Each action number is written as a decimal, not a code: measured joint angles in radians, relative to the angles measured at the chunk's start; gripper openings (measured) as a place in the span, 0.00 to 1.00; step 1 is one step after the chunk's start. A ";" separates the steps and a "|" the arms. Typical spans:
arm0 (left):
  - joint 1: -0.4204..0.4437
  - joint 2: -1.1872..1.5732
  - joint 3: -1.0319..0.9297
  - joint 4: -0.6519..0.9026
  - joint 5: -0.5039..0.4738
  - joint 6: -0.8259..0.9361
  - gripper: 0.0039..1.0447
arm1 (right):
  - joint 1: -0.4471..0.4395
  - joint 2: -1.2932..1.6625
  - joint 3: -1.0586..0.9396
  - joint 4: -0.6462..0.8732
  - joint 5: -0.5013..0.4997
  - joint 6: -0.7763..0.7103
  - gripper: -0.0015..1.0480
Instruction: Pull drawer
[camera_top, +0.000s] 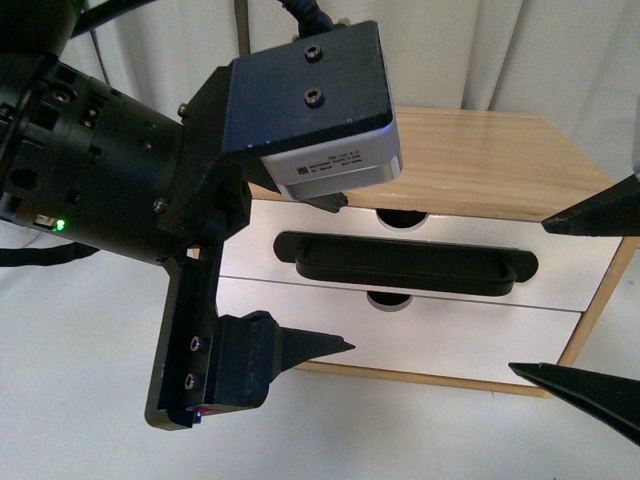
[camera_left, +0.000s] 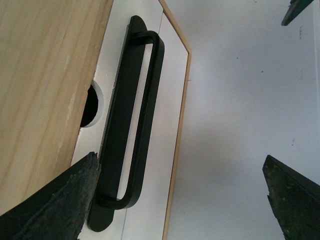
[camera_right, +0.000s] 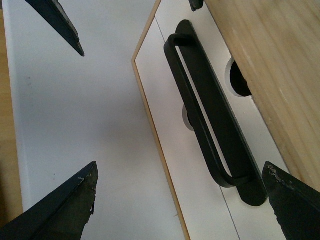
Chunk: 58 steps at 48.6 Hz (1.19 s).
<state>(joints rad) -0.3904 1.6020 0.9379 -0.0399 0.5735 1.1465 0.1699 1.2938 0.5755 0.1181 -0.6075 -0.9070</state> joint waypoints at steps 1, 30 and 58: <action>-0.001 0.005 0.000 0.003 -0.001 -0.001 0.95 | 0.001 0.002 0.000 0.000 0.000 -0.002 0.91; 0.000 0.121 0.048 0.032 -0.058 -0.018 0.95 | 0.056 0.208 0.079 0.070 0.077 -0.026 0.91; -0.027 0.182 0.072 0.002 -0.108 0.045 0.95 | 0.084 0.315 0.154 0.097 0.098 -0.005 0.91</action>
<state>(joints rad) -0.4171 1.7836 1.0103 -0.0383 0.4656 1.1912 0.2535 1.6093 0.7296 0.2146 -0.5098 -0.9115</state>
